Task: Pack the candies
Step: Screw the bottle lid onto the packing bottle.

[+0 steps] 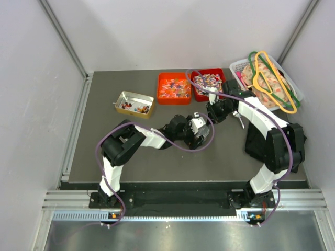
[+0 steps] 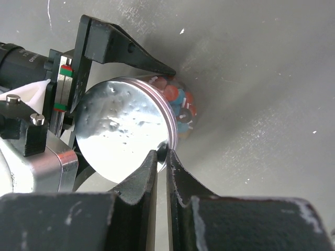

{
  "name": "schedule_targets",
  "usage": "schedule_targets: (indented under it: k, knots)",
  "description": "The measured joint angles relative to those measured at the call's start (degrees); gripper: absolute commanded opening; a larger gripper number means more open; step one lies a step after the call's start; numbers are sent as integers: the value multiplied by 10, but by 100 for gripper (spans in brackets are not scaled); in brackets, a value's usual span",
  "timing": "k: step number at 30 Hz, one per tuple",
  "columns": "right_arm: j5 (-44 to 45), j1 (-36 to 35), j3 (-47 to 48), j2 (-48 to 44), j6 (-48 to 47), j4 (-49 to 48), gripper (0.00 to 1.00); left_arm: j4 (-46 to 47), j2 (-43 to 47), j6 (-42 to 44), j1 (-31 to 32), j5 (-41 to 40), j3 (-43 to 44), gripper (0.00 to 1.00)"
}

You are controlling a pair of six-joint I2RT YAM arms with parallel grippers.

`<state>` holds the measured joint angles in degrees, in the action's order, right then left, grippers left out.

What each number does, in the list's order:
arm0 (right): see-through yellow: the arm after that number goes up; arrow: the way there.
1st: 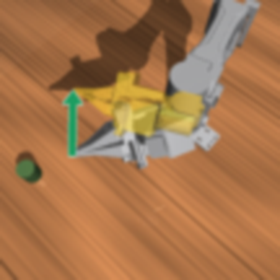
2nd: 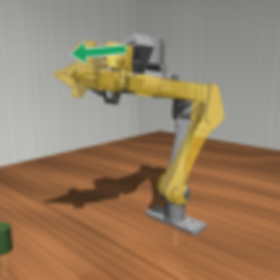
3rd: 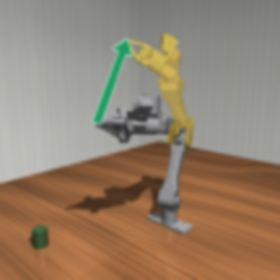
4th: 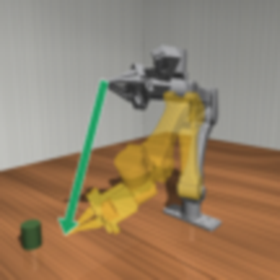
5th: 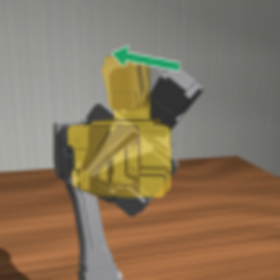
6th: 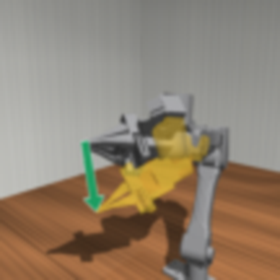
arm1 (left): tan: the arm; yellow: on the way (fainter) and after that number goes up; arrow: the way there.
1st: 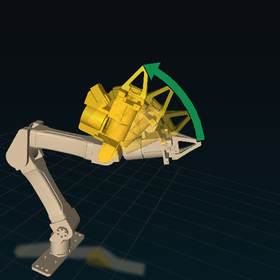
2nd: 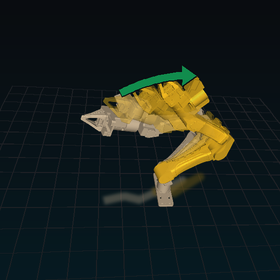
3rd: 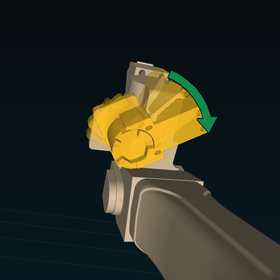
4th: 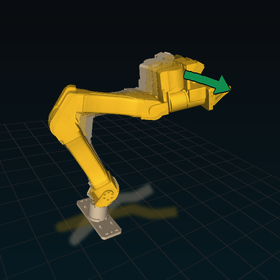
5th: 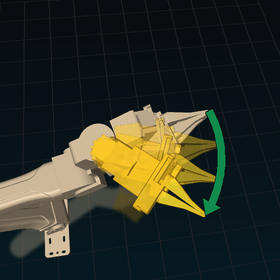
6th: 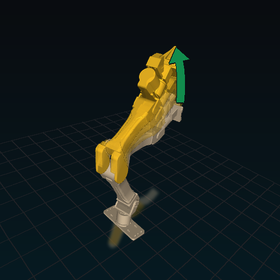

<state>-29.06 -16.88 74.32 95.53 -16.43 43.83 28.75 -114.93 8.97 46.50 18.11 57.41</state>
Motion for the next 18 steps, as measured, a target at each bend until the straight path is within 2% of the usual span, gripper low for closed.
schedule_targets:
  k: [18]
  knots:
    - [-3, 0, -16, -14, -29, -4, 5, -40, 0, -3, -6, 12, 22, 99]
